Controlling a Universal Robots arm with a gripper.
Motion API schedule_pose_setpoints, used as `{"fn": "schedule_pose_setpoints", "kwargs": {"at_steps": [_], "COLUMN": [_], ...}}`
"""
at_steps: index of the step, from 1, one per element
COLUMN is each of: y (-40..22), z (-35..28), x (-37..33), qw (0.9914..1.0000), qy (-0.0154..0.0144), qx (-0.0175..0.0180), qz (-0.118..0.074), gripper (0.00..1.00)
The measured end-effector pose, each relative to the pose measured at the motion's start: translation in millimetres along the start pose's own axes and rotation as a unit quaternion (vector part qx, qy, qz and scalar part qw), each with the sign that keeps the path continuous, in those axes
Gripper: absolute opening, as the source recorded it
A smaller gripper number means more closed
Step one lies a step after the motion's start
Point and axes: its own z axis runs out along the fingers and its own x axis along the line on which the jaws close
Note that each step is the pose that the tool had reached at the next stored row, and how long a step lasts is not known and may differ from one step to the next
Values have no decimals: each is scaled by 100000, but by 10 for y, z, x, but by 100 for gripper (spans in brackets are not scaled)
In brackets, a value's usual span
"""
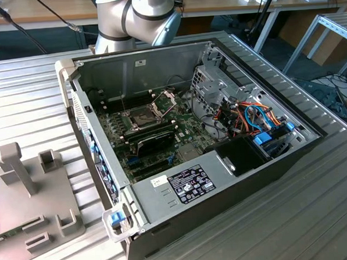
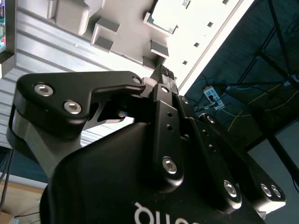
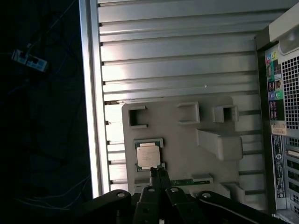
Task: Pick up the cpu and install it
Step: 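Reach for the cpu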
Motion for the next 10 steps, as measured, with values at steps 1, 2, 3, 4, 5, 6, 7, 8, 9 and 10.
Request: {"fn": "schedule_pose_setpoints", "kwargs": {"at_steps": [1, 2, 3, 4, 5, 6, 7, 8, 9, 10], "y": [-17, -44, -62, -88, -106, -126, -142, -149, -148, -148], "z": [1, 2, 2, 4, 4, 4, 5, 6, 6, 6], "x": [-1, -2, -3, -4, -4, -5, -6, -6, -6, -6], "qw": [100000, 100000, 100000, 100000, 100000, 100000, 100000, 100000, 100000, 100000], "qy": [-1, 5, 13, 13, 22, 24, 28, 31, 34, 34], "qx": [-3, -3, 2, -5, -1, 0, 2, 1, 3, 2], "qz": [0, -1, 1, 1, 3, 3, 2, -1, 3, 7], "gripper": [11, 11, 11, 11, 11, 11, 11, 11, 11, 11]}}
